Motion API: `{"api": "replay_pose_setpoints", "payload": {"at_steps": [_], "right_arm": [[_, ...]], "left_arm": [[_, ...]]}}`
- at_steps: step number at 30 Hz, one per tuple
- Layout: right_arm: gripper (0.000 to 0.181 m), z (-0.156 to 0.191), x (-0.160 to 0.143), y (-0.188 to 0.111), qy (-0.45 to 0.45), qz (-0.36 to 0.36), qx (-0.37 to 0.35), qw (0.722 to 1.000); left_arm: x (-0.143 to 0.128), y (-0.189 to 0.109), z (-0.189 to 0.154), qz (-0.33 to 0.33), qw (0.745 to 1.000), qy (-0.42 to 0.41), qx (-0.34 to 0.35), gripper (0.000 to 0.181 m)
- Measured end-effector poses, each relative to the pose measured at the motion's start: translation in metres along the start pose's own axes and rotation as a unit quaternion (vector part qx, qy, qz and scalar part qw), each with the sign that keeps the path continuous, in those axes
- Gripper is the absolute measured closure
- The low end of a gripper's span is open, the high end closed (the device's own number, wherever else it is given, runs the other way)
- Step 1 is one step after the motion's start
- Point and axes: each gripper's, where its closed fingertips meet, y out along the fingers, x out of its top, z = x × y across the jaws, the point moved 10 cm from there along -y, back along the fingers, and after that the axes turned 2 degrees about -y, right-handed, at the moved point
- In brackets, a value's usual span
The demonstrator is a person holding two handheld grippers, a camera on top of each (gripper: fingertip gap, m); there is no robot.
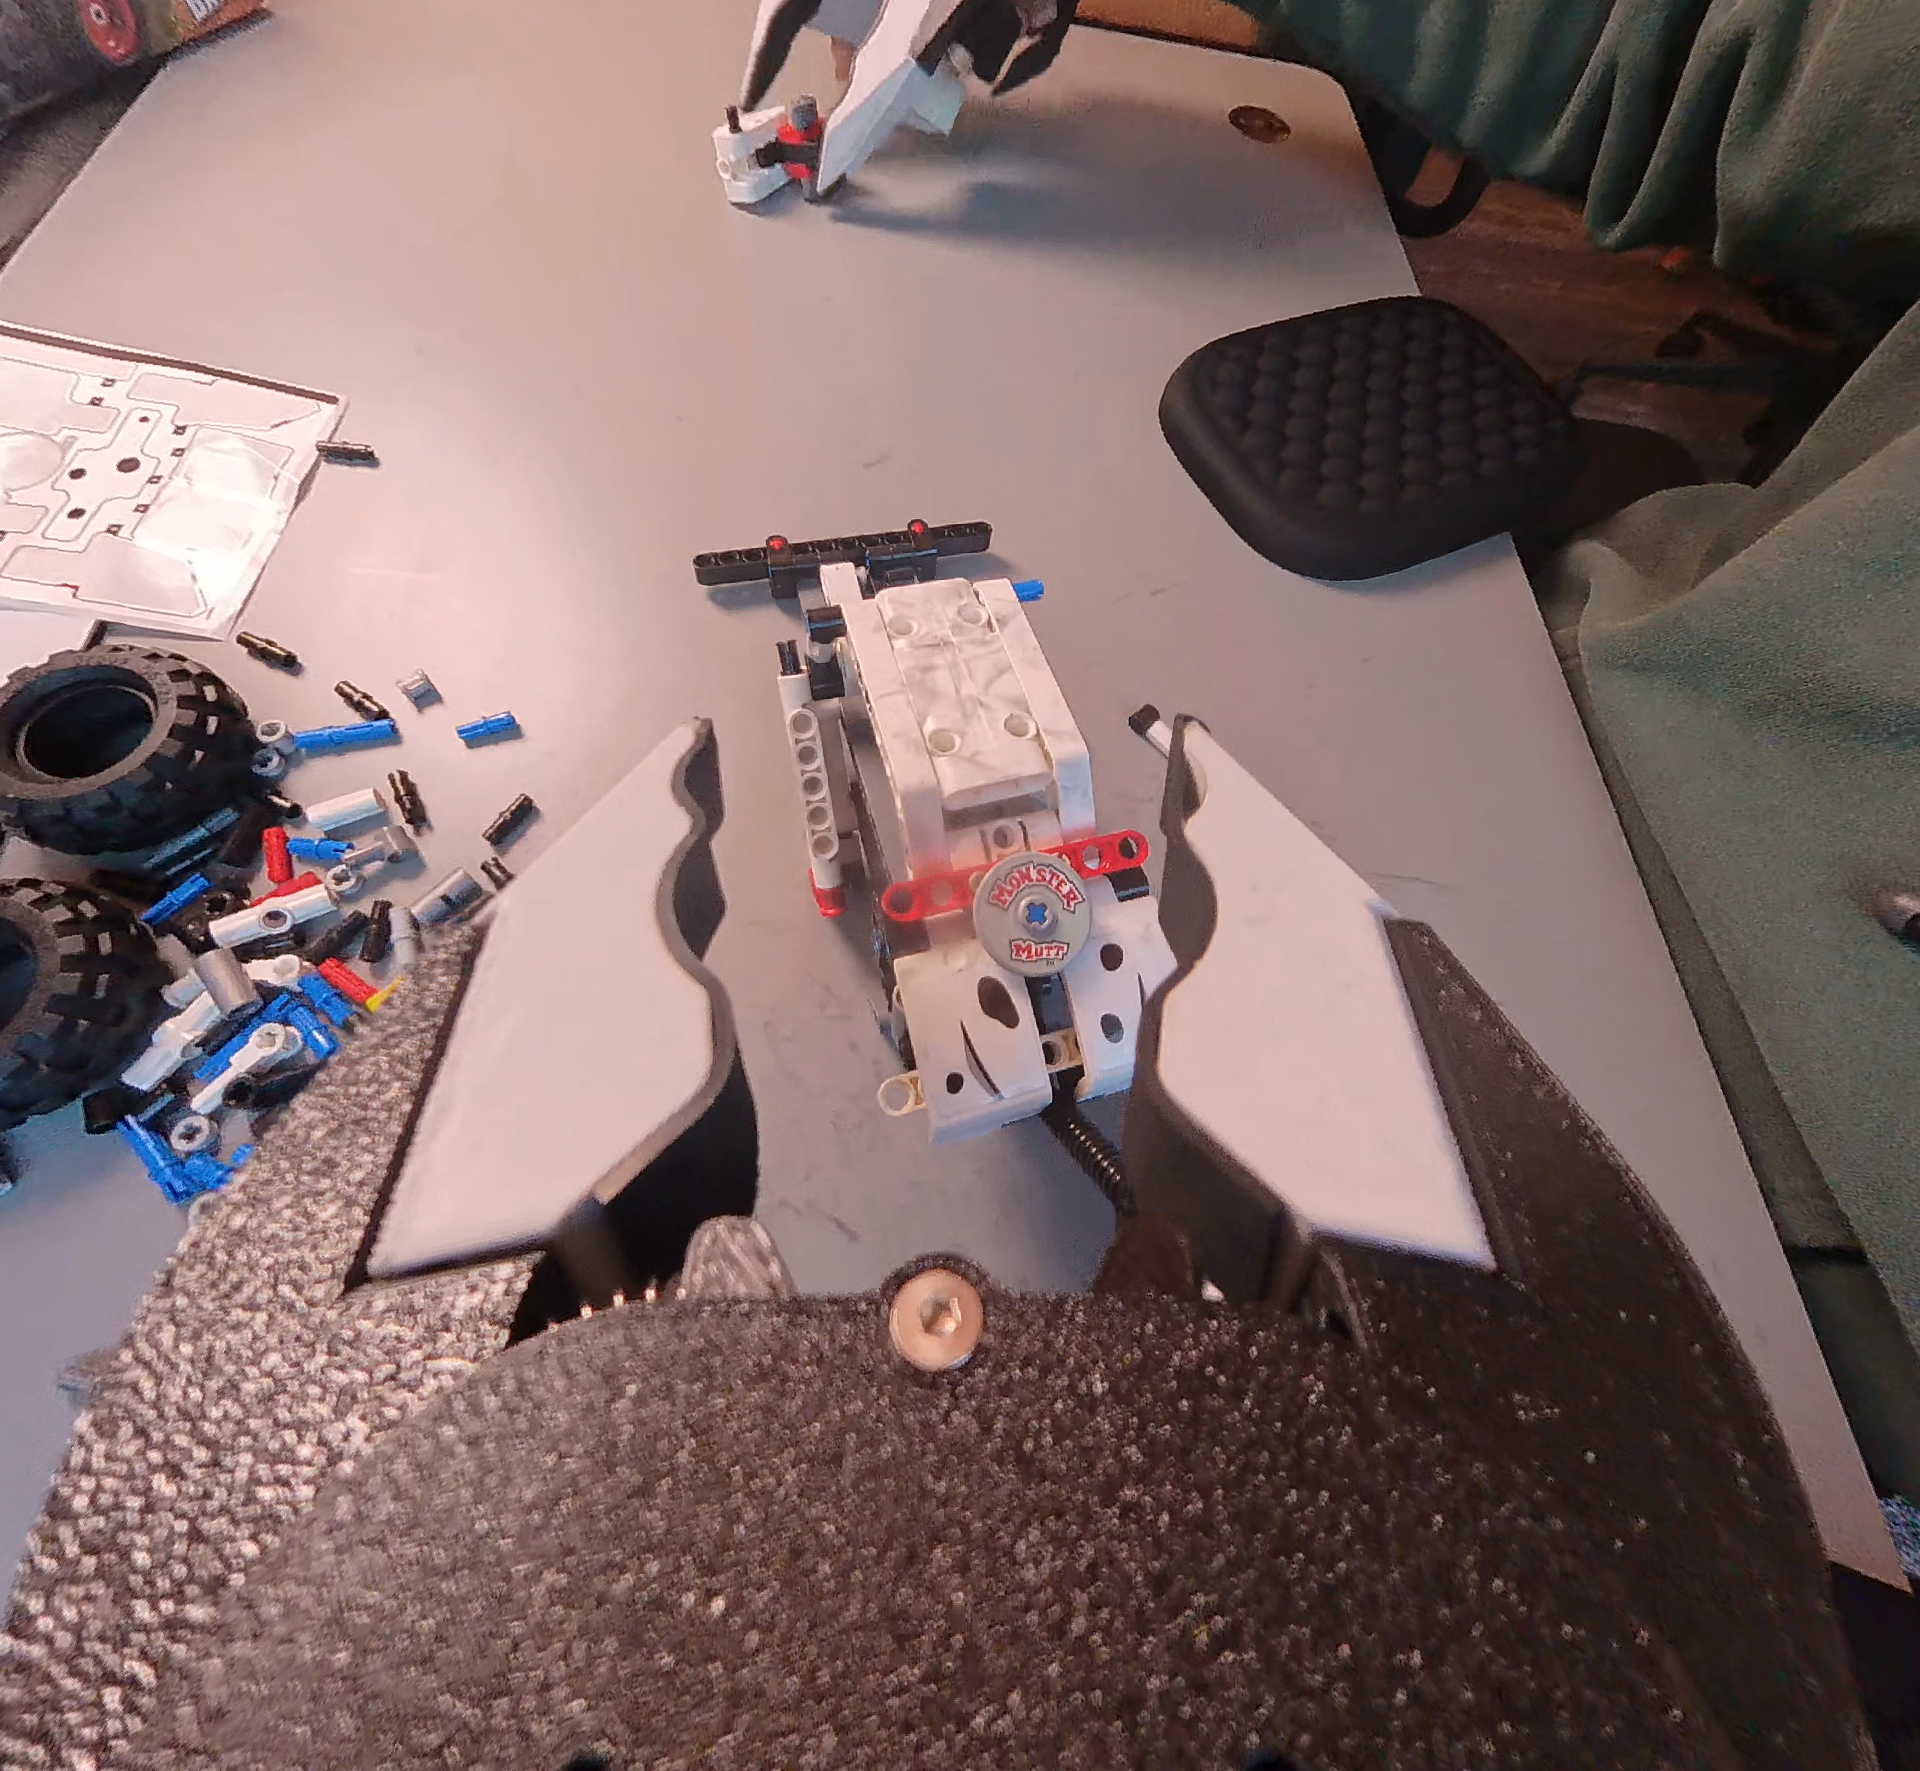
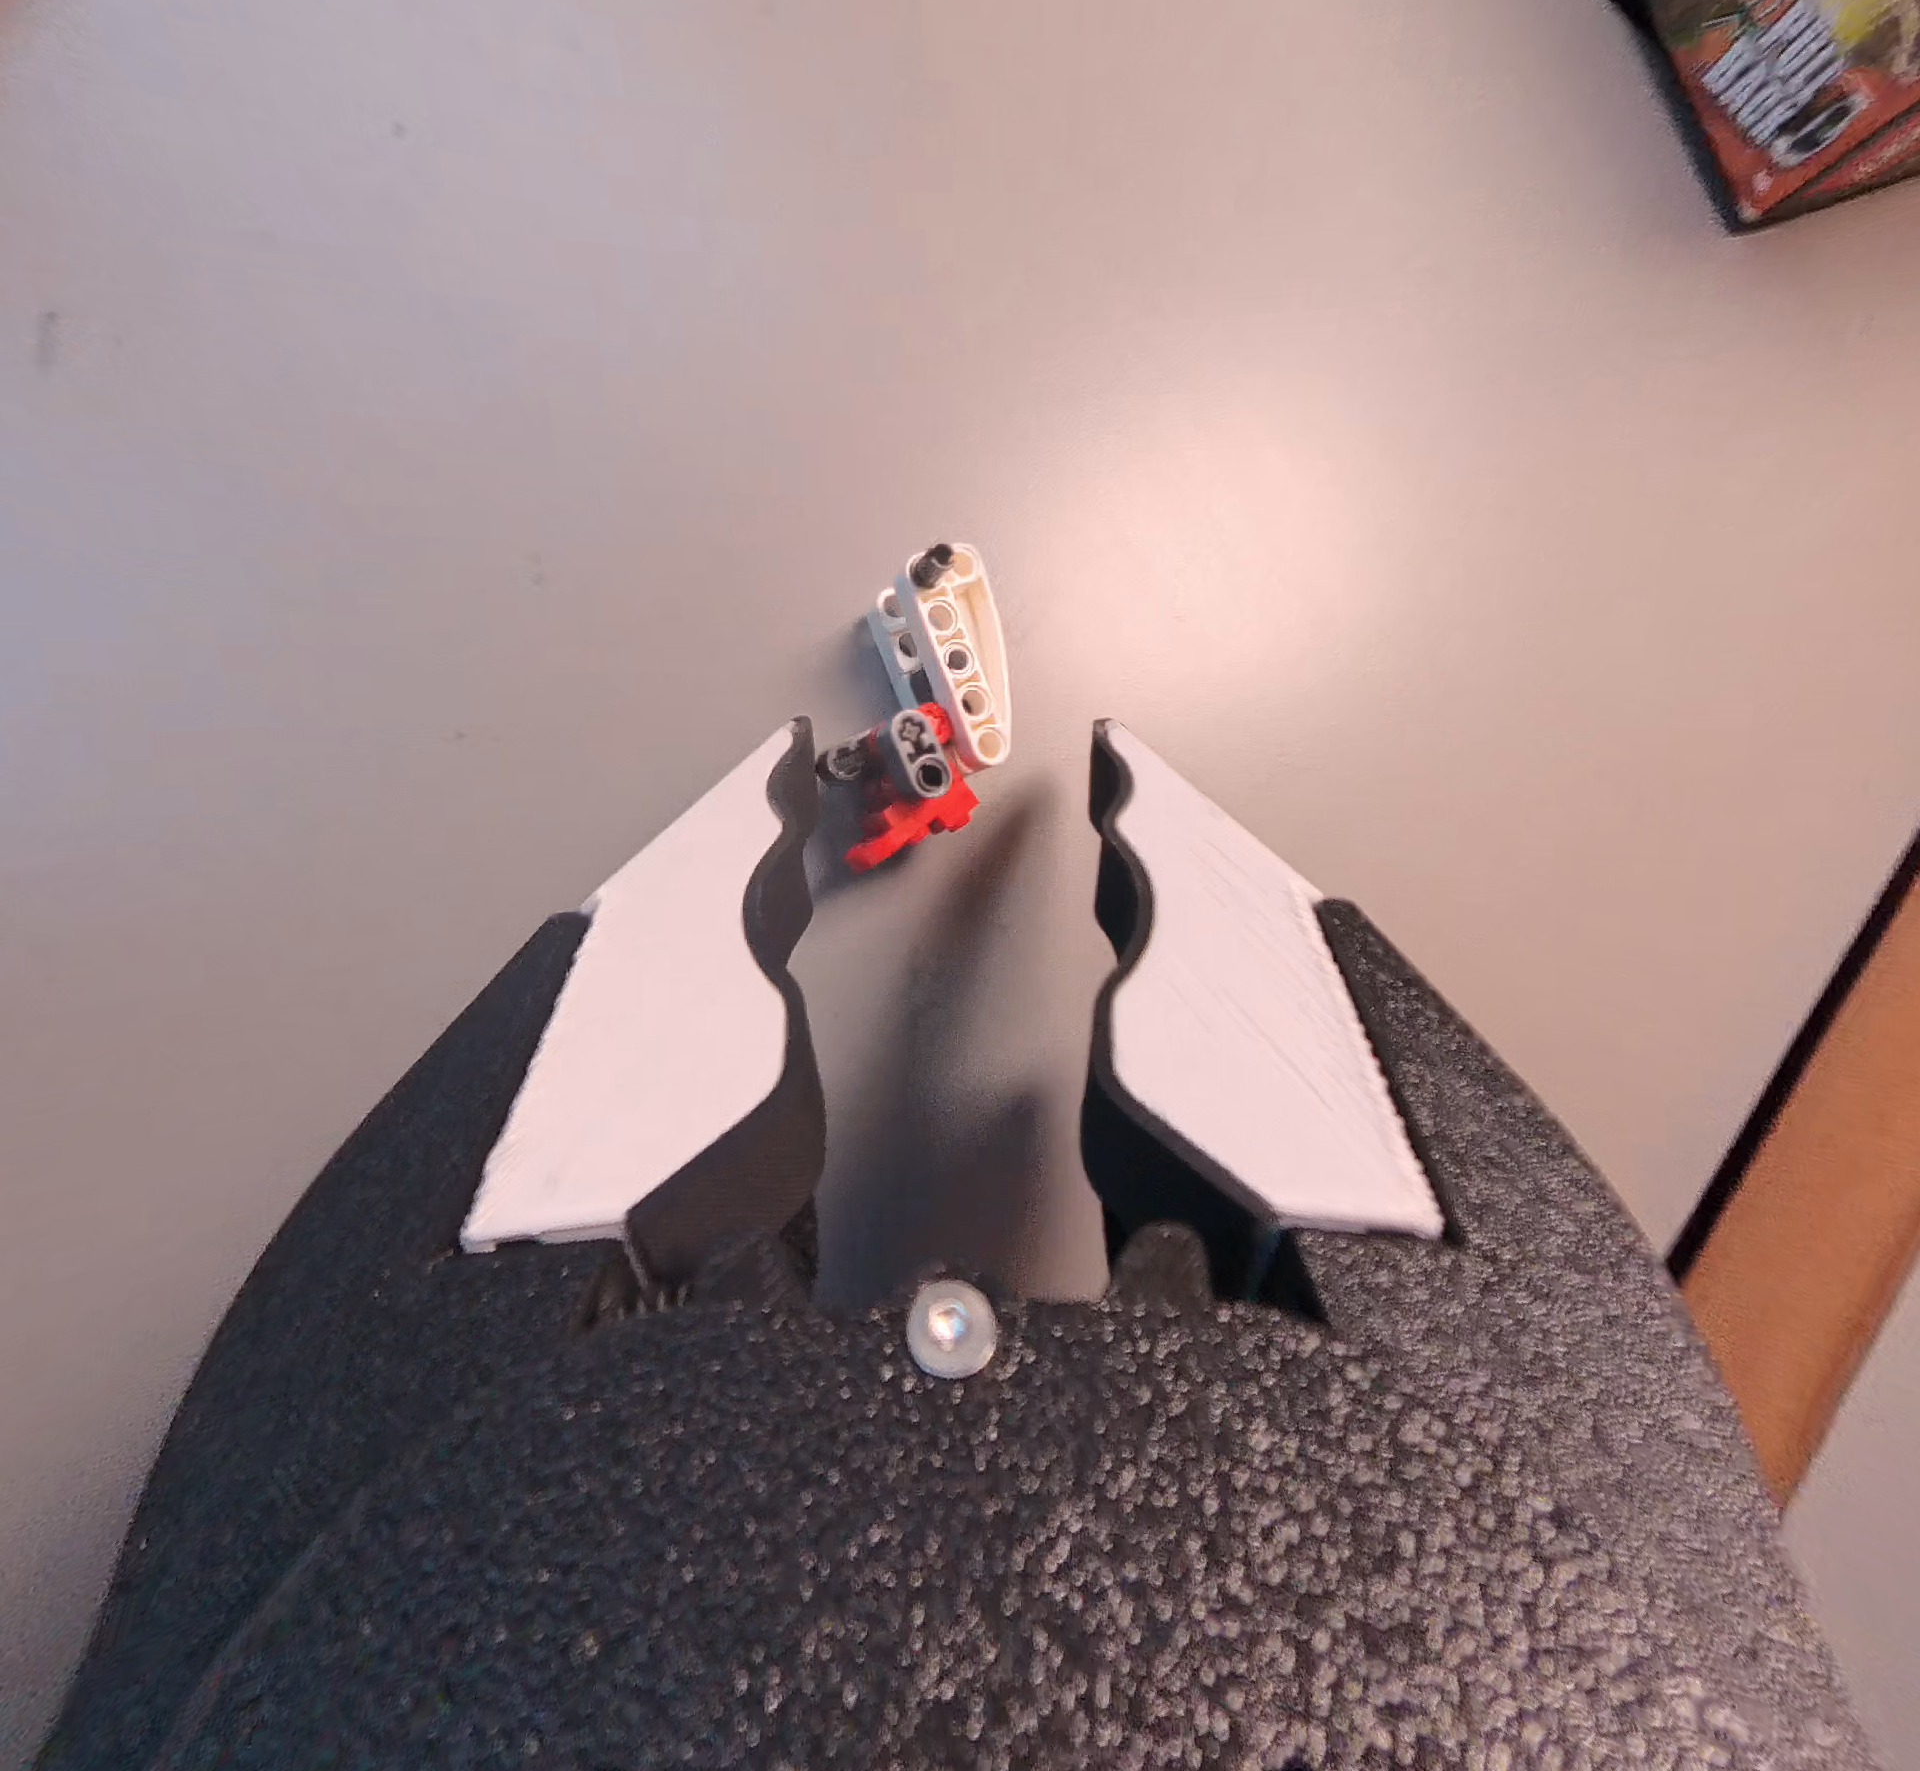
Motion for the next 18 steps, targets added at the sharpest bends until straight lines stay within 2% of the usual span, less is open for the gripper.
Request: {"api": "replay_pose_setpoints", "payload": {"at_steps": [5,9,13,16,18], "right_arm": [[0.126,0.008,0.033,-0.037,-0.013,-0.110,-0.057,0.992],[0.127,0.042,0.060,-0.055,-0.040,-0.180,-0.033,0.982],[0.135,0.108,0.078,-0.052,-0.115,-0.201,0.091,0.969],[0.143,0.163,0.080,-0.039,-0.188,-0.166,0.204,0.946],[0.148,0.192,0.079,-0.025,-0.226,-0.136,0.248,0.932]], "left_arm": [[-0.003,0.004,-0.003,0.040,0.999,0.001,-0.001,0.096],[-0.008,0.008,-0.005,0.081,0.997,0.000,-0.002,0.096],[-0.013,0.013,-0.008,0.124,0.992,0.006,0.000,0.100],[-0.012,0.016,-0.012,0.136,0.990,0.021,-0.010,0.118],[-0.011,0.016,-0.014,0.141,0.989,0.037,-0.002,0.118]]}}
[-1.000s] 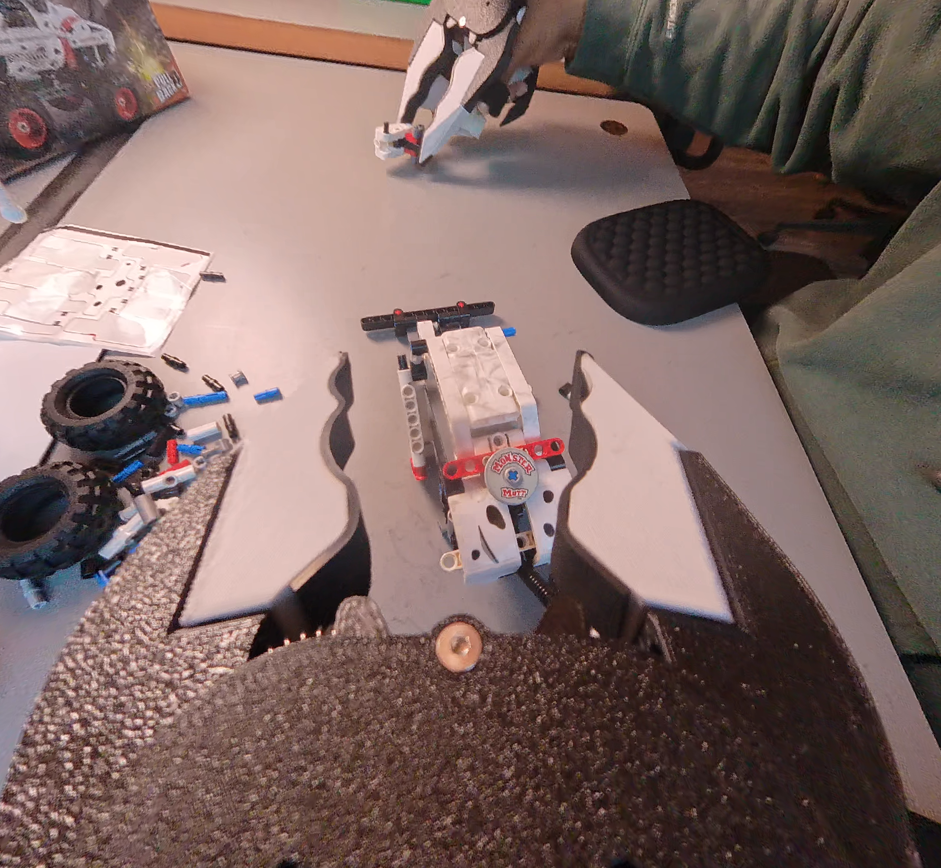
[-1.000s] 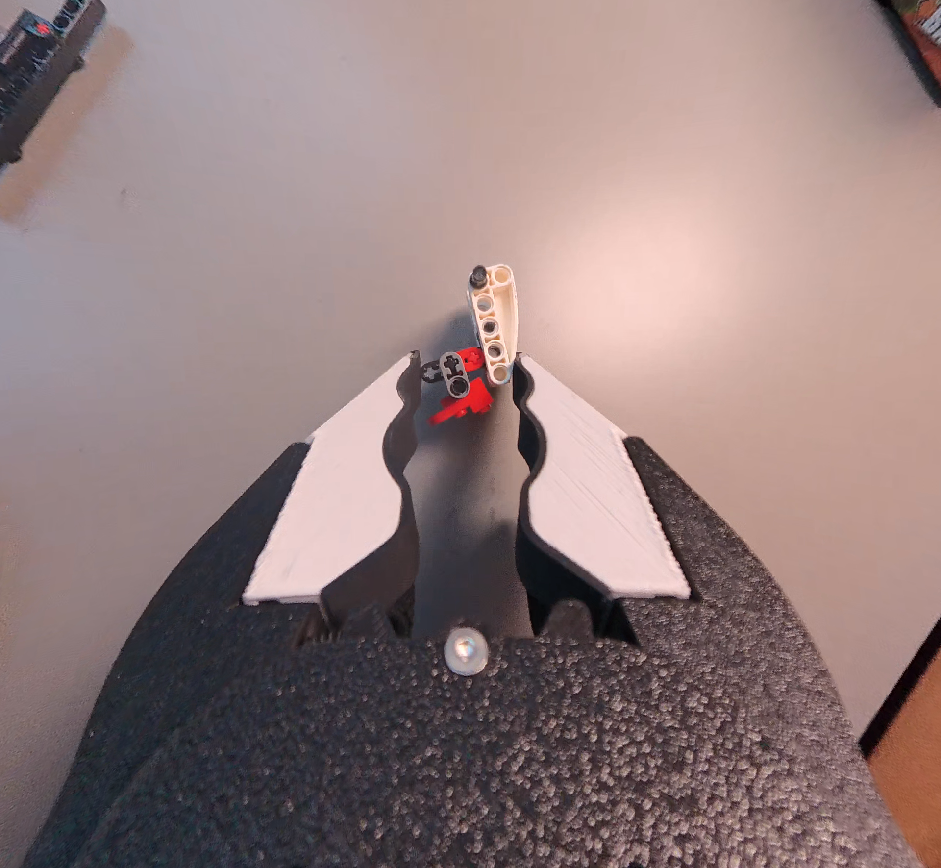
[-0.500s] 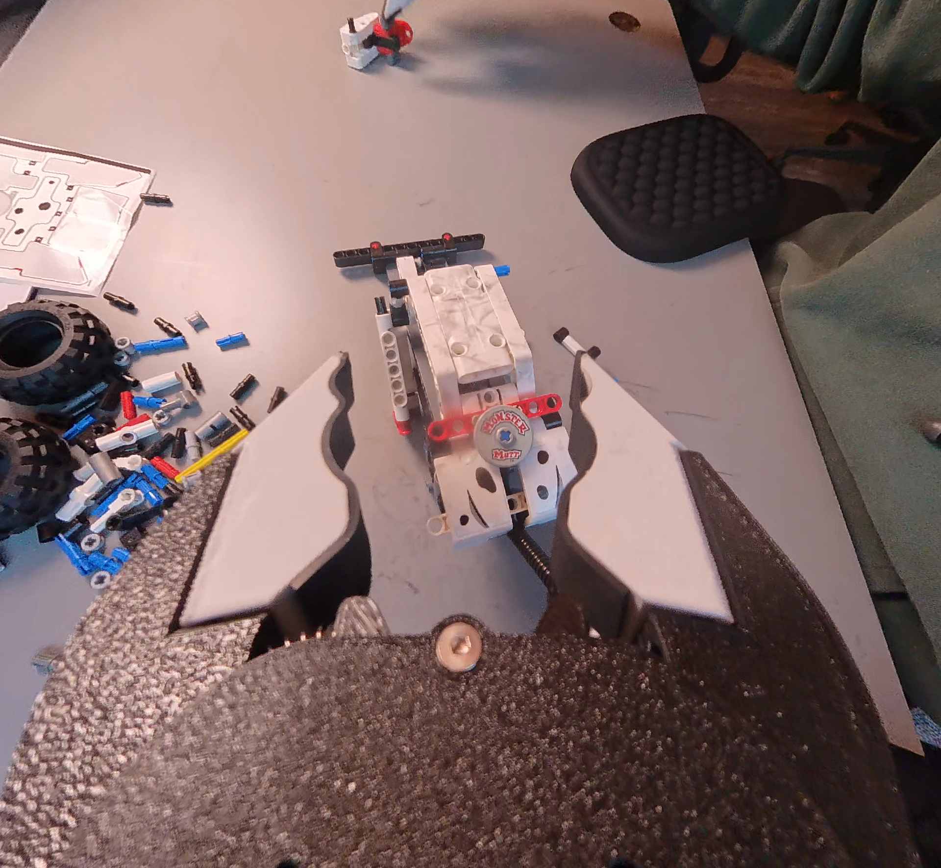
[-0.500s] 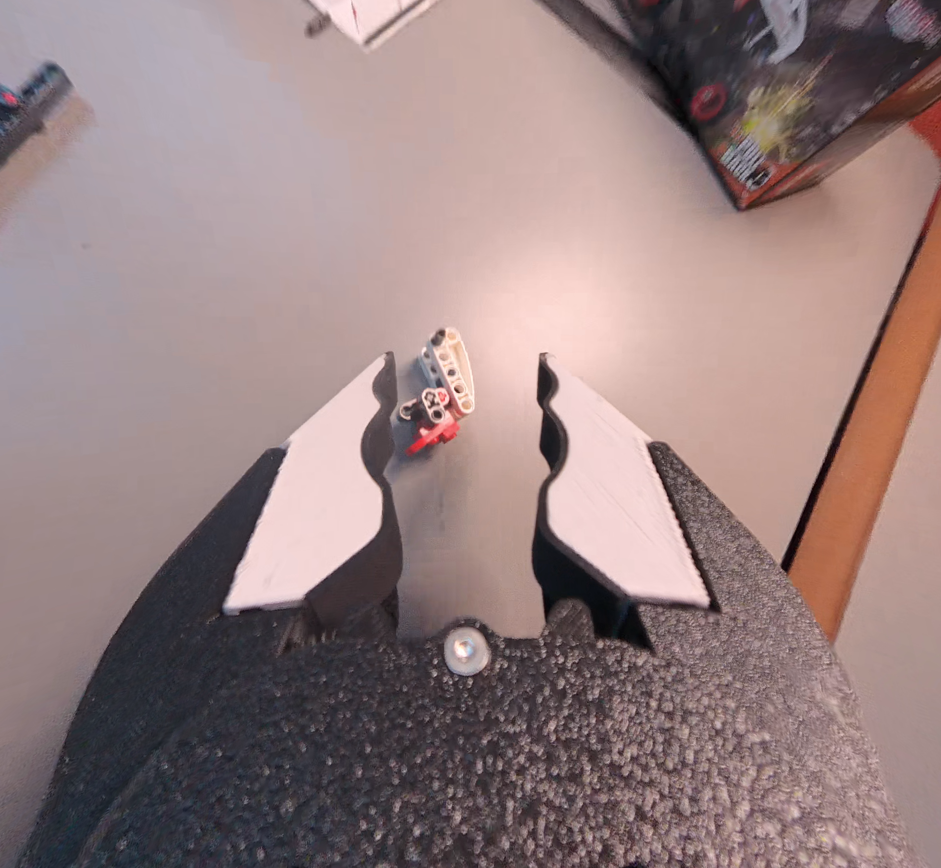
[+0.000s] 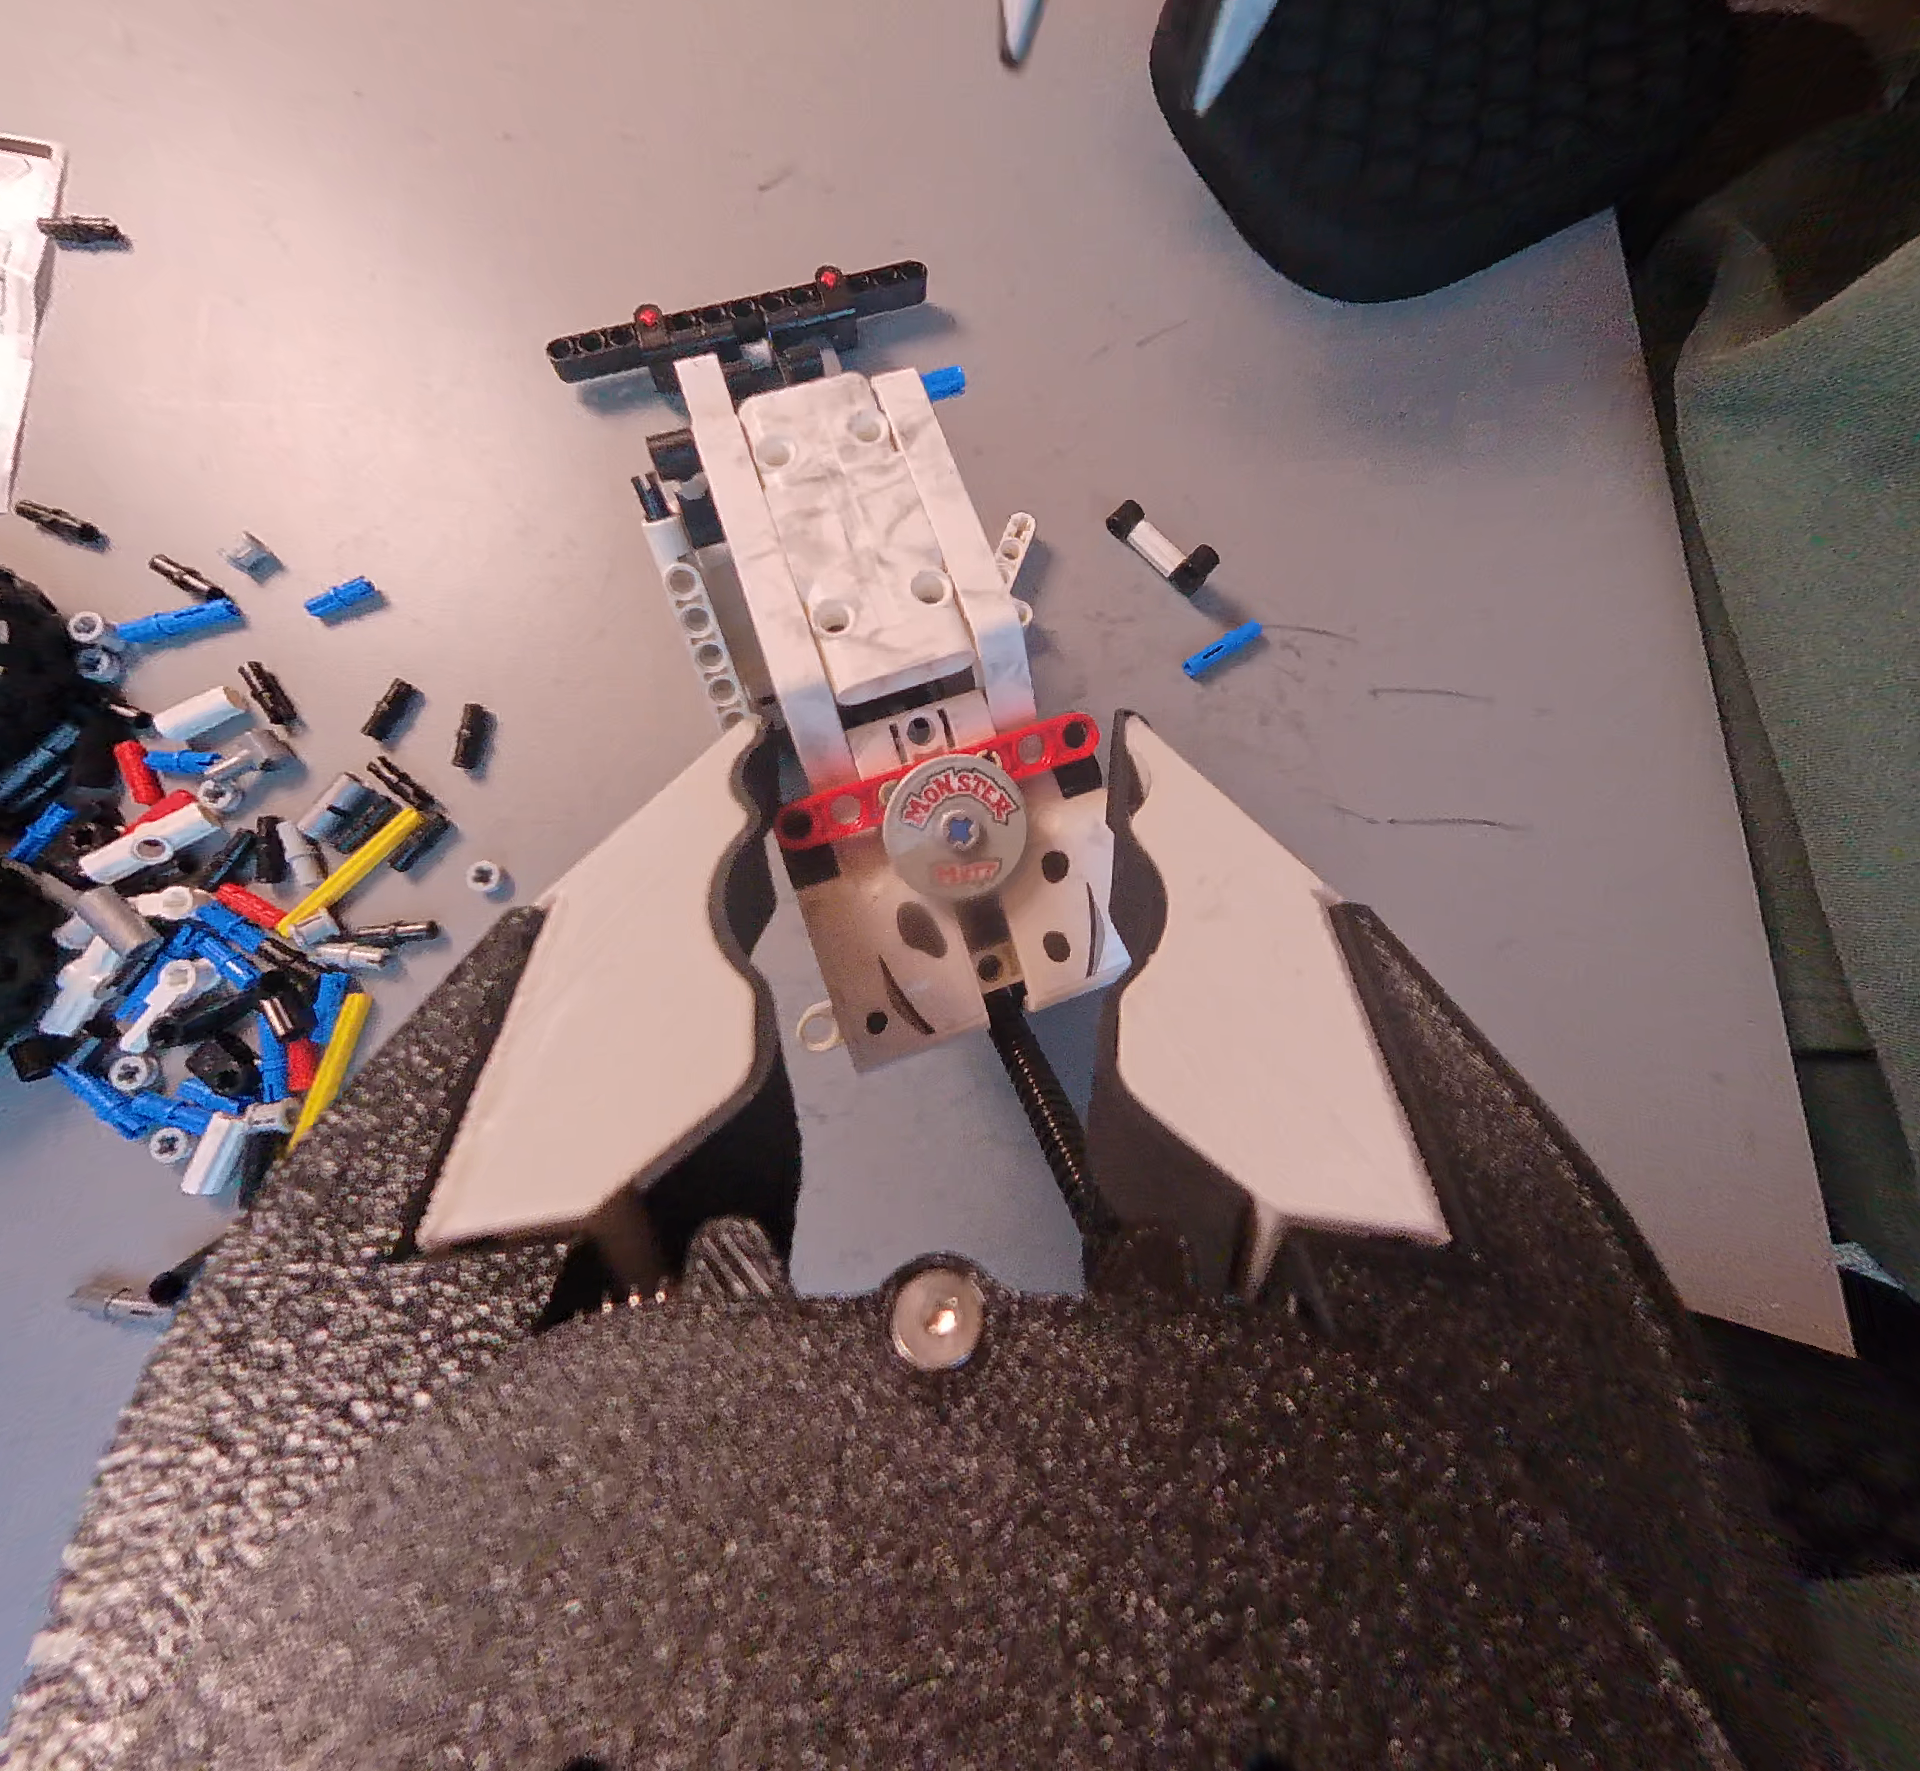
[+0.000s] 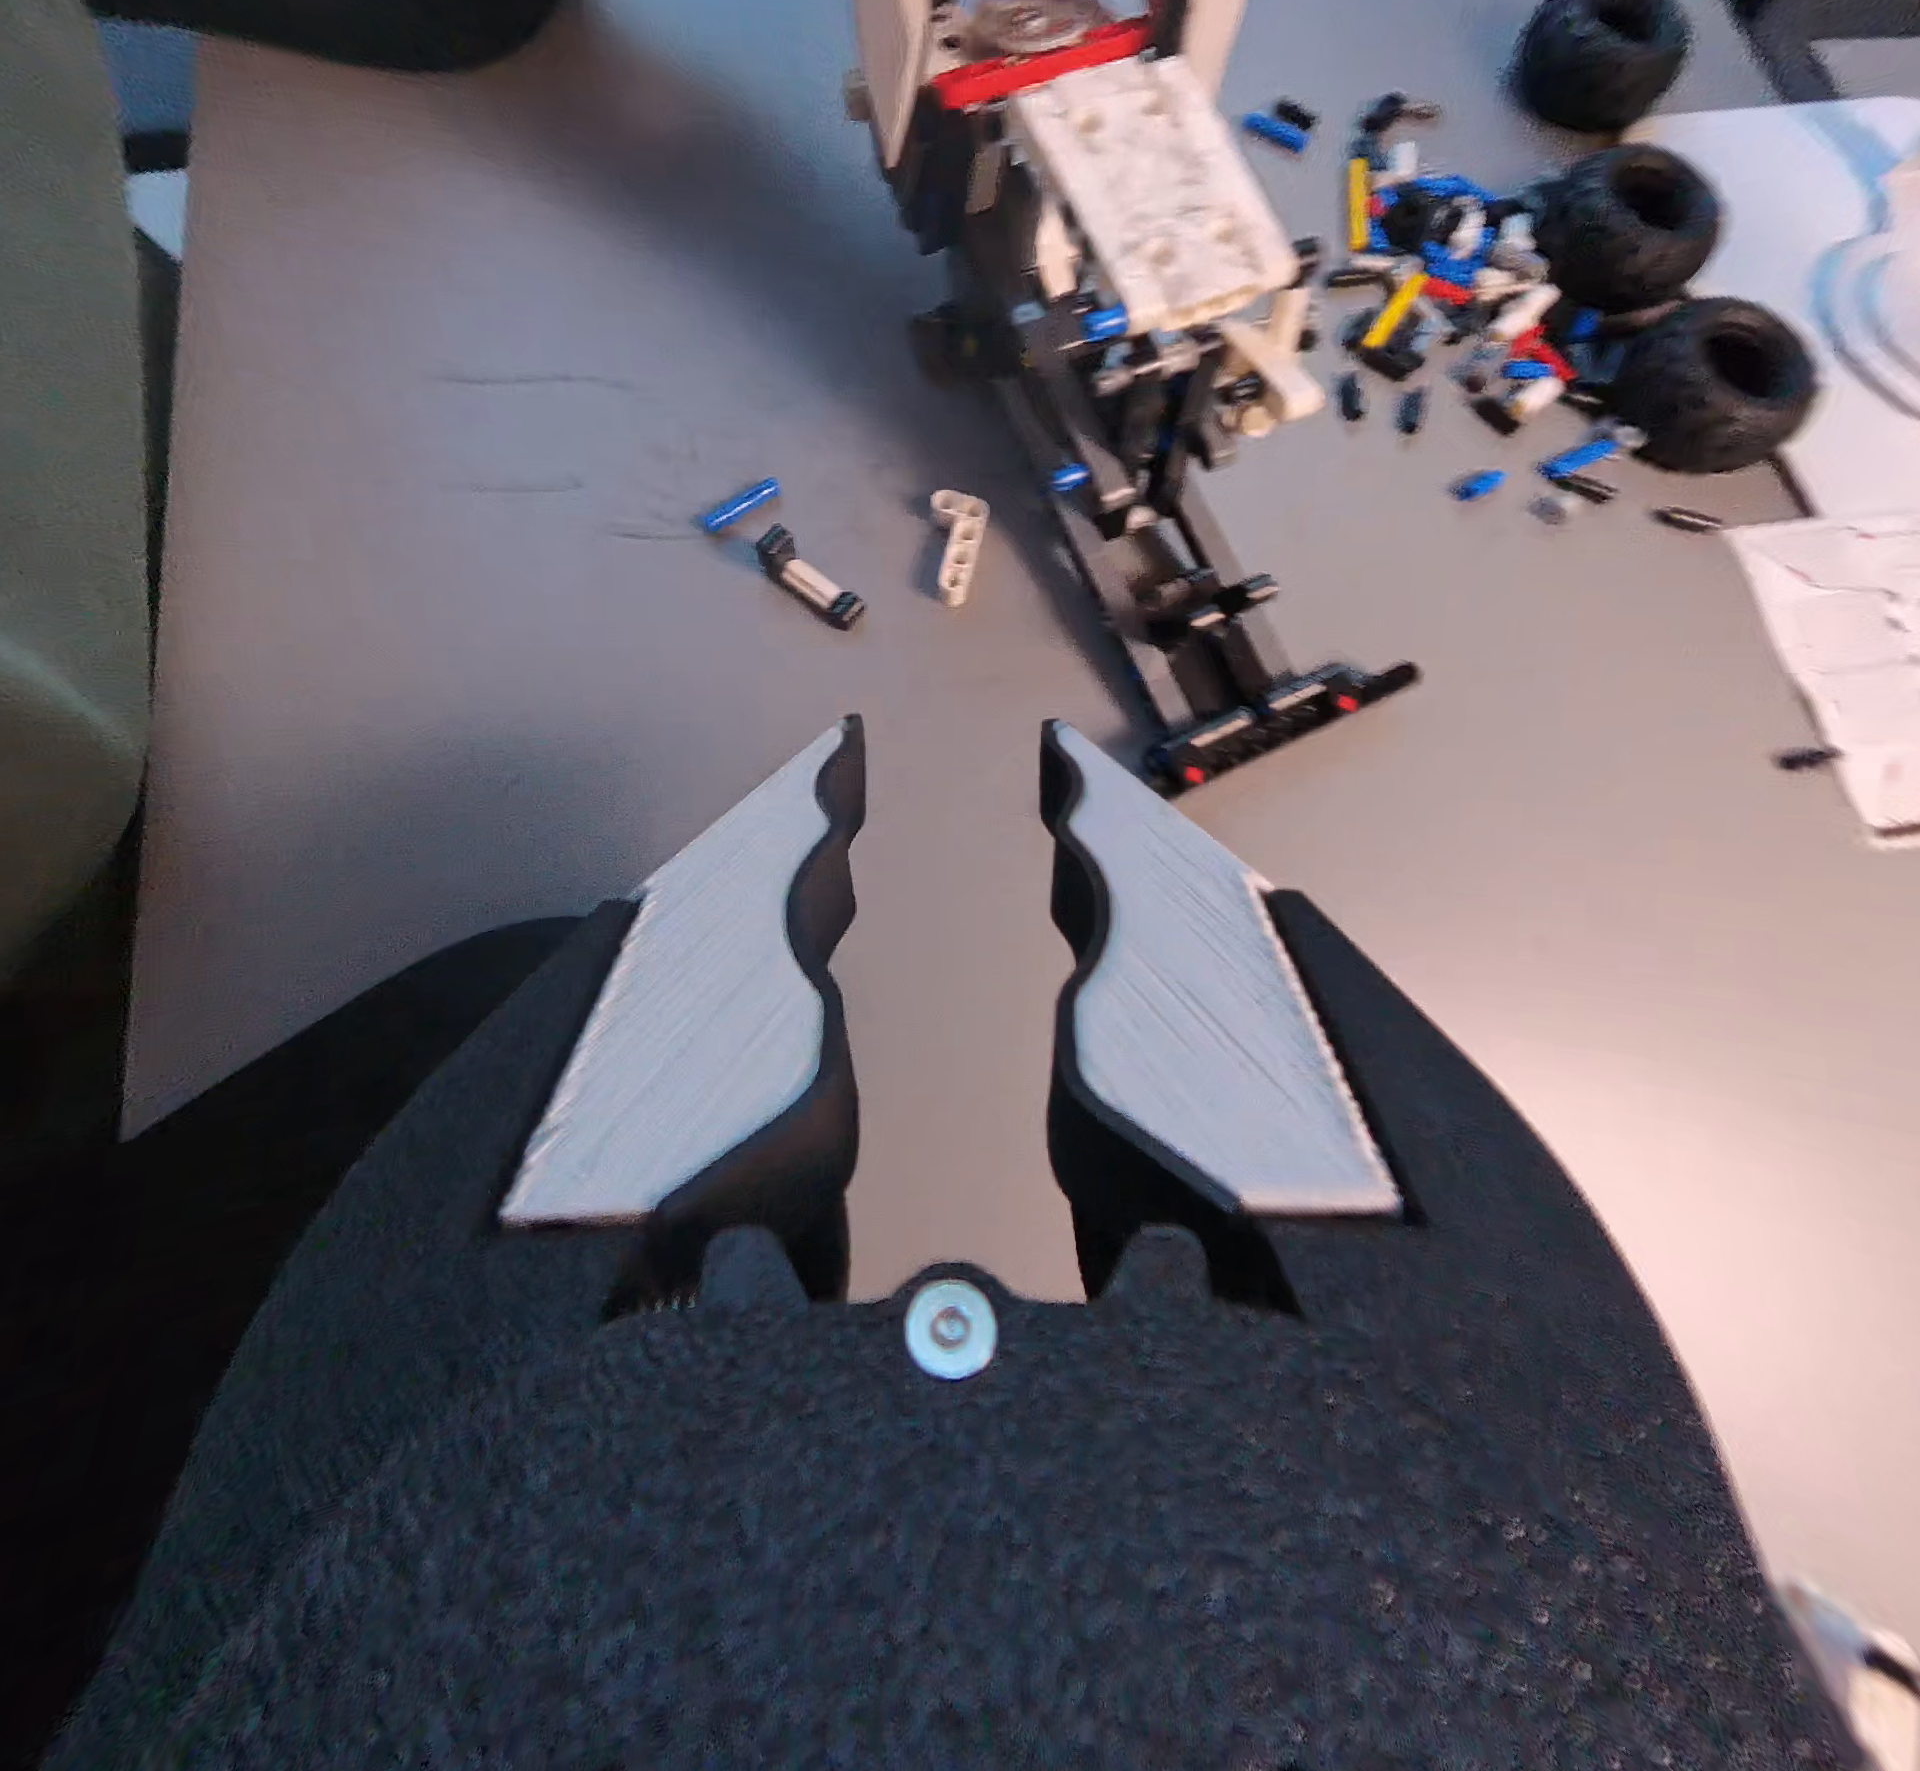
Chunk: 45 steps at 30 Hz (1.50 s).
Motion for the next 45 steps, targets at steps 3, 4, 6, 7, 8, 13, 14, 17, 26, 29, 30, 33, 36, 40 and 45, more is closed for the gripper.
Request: {"api": "replay_pose_setpoints", "payload": {"at_steps": [3,4,6,7,8,13,14,17,26,29,30,33,36,40,45], "right_arm": [[0.150,0.017,0.006,0.035,-0.023,0.024,0.056,0.998],[0.150,0.020,0.007,0.044,-0.032,0.033,0.066,0.997],[0.150,0.023,0.010,0.061,-0.049,0.048,0.076,0.995],[0.150,0.023,0.012,0.067,-0.055,0.052,0.080,0.994],[0.150,0.024,0.014,0.072,-0.061,0.054,0.082,0.993],[0.156,0.022,0.017,0.086,-0.066,0.072,0.091,0.991],[0.159,0.023,0.017,0.087,-0.064,0.074,0.092,0.991],[0.175,0.026,0.017,0.088,-0.062,0.066,0.091,0.992],[0.175,0.027,0.050,0.057,0.018,-0.199,0.138,0.970],[0.175,0.028,0.058,0.054,0.019,-0.227,0.140,0.964],[0.175,0.030,0.060,0.055,0.014,-0.226,0.138,0.964],[0.175,0.034,0.060,0.058,0.000,-0.208,0.123,0.970],[0.175,0.037,0.059,0.061,-0.005,-0.196,0.114,0.974],[0.175,0.038,0.058,0.066,-0.011,-0.180,0.105,0.978],[0.174,0.039,0.058,0.070,-0.017,-0.183,0.094,0.979]], "left_arm": [[0.000,0.000,0.000,-0.008,1.000,0.025,0.005,0.118],[0.000,0.000,0.000,-0.013,0.999,0.034,0.008,0.118],[0.000,-0.001,0.001,-0.016,0.999,0.049,0.015,0.118],[0.000,-0.001,0.002,-0.017,0.998,0.056,0.021,0.118],[0.001,-0.002,0.003,-0.018,0.997,0.063,0.032,0.118],[0.010,-0.021,0.005,-0.068,0.989,0.083,0.097,0.120],[0.013,-0.027,0.004,-0.082,0.987,0.083,0.113,0.120],[0.026,-0.044,-0.009,-0.128,0.981,0.071,0.130,0.125],[0.011,-0.009,-0.078,-0.142,0.989,-0.011,0.033,0.141],[0.003,-0.001,-0.092,-0.203,0.978,-0.049,0.005,0.150],[0.001,0.001,-0.096,-0.216,0.975,-0.046,0.006,0.161],[-0.003,0.004,-0.100,-0.222,0.974,-0.027,0.031,0.173],[-0.007,0.006,-0.100,-0.223,0.974,-0.021,0.036,0.174],[-0.010,0.010,-0.099,-0.217,0.975,-0.014,0.043,0.174],[-0.012,0.010,-0.095,-0.245,0.969,-0.026,0.024,0.174]]}}
